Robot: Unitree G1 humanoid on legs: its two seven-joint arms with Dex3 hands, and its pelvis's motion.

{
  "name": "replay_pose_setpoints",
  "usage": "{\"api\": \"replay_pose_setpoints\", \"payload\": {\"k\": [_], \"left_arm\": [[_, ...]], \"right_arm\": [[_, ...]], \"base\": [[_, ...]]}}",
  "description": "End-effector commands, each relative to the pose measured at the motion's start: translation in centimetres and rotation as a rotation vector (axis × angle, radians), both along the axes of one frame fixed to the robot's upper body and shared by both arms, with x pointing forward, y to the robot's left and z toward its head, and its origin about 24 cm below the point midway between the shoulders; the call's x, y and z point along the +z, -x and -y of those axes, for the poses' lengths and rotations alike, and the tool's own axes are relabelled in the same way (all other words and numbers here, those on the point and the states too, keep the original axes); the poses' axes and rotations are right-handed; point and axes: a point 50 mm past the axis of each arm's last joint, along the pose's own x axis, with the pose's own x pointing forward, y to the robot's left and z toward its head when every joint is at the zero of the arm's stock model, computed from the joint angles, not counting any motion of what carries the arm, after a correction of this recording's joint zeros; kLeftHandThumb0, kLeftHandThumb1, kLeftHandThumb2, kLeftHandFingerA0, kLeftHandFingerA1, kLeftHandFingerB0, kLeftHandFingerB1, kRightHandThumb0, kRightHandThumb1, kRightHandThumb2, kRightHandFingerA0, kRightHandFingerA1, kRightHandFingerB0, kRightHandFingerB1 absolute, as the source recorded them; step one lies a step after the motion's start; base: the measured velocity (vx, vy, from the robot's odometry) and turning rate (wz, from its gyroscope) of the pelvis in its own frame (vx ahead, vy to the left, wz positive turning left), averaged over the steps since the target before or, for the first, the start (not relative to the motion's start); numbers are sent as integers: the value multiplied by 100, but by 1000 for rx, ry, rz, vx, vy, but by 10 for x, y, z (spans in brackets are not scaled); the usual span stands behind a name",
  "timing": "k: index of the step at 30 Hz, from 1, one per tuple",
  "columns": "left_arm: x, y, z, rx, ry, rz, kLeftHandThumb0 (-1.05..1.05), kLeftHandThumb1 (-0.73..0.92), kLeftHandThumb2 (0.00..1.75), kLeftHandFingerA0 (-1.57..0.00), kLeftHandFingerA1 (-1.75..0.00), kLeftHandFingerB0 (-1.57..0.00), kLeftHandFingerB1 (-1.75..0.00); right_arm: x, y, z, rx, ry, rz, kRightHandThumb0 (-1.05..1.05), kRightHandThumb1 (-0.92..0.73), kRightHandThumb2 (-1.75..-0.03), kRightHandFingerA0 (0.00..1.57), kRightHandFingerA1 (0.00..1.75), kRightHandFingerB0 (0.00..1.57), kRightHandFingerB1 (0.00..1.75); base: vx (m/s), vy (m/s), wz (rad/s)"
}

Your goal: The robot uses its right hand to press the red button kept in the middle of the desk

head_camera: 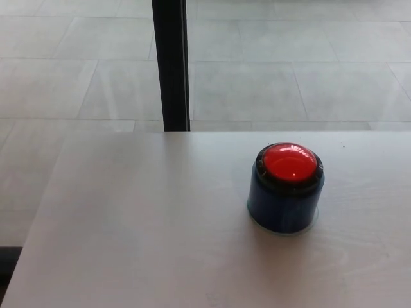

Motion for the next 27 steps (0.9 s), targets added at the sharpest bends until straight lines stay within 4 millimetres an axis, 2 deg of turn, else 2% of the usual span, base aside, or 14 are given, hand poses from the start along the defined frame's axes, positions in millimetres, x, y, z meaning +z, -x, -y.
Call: {"api": "replay_pose_setpoints", "payload": {"k": [1, 2, 3, 5, 7, 8, 13, 14, 16, 18, 22, 25, 26, 27], "left_arm": [[38, -1, -49, 336, 48, 211, -72, 92, 118, -34, -114, -23, -88], [38, 0, -49, 332, 39, 208, -71, 92, 119, -35, -115, -24, -88], [38, 2, -49, 335, 40, 207, -71, 92, 119, -35, -117, -23, -88], [37, 2, -49, 339, 41, 208, -71, 92, 119, -36, -117, -24, -89], [36, 2, -49, 344, 44, 205, -72, 92, 129, -49, -95, -29, -77], [36, 2, -49, 341, 42, 201, -72, 92, 129, -50, -94, -32, -78], [38, 3, -51, 329, 33, 191, -70, 92, 129, -49, -93, -31, -77], [37, 3, -51, 343, 42, 196, -68, 92, 117, -37, -117, -26, -88], [36, 4, -51, 356, 53, 202, -70, 92, 117, -33, -114, -25, -87], [36, 3, -50, 368, 61, 209, -70, 92, 117, -29, -111, -22, -85], [37, 3, -51, 341, 39, 188, -69, 92, 118, -35, -115, -27, -89], [35, 3, -50, 361, 54, 200, -70, 92, 117, -35, -116, -25, -88], [35, 3, -49, 361, 64, 203, -74, 92, 129, -45, -93, -29, -77], [35, 3, -49, 365, 65, 208, -73, 92, 128, -44, -91, -28, -76]], "right_arm": [[53, 17, 56, -696, -62, 471, -57, -62, -96, 93, 146, 12, 95], [58, 17, 62, -707, -8, 459, -53, -69, -100, 95, 143, 21, 86], [61, 18, 66, -712, 25, 446, -52, -72, -100, 93, 147, 35, 112], [67, 19, 71, -718, 35, 465, -57, -80, -97, 92, 141, 16, 93], [87, 15, 83, -745, 66, 515, -44, -56, -103, 85, 133, 30, 85], [98, 11, 88, -757, 85, 536, -41, -52, -115, 90, 109, 41, 75], [146, -8, 109, -764, 161, 632, -32, -33, -136, 101, 112, 101, 87], [153, -12, 110, -743, 170, 659, -31, -30, -145, 102, 121, 111, 93], [164, -18, 113, -709, 183, 729, -33, -26, -153, 104, 136, 114, 98], [188, -34, 115, -682, 214, 772, -36, -18, -164, 118, 163, 119, 132], [232, -67, 109, -579, 224, 904, -55, -11, -151, 131, 166, 115, 157], [258, -87, 99, -492, 219, 989, -54, -13, -156, 134, 160, 124, 146], [268, -95, 94, -437, 225, 1009, -26, -33, -115, 139, 134, 146, 135], [281, -109, 83, -360, 228, 1036, -64, -15, -136, 136, 153, 125, 136]], "base": [[0, 0, 0], [0, 0, 0], [0, 0, 0], [0, 0, 0], [0, 0, 0], [0, 0, 0], [0, 0, 0], [0, 0, 0], [0, 0, 0], [0, 0, 0], [0, 0, 0], [0, 0, 0], [0, 0, 0], [0, 0, 0]]}}
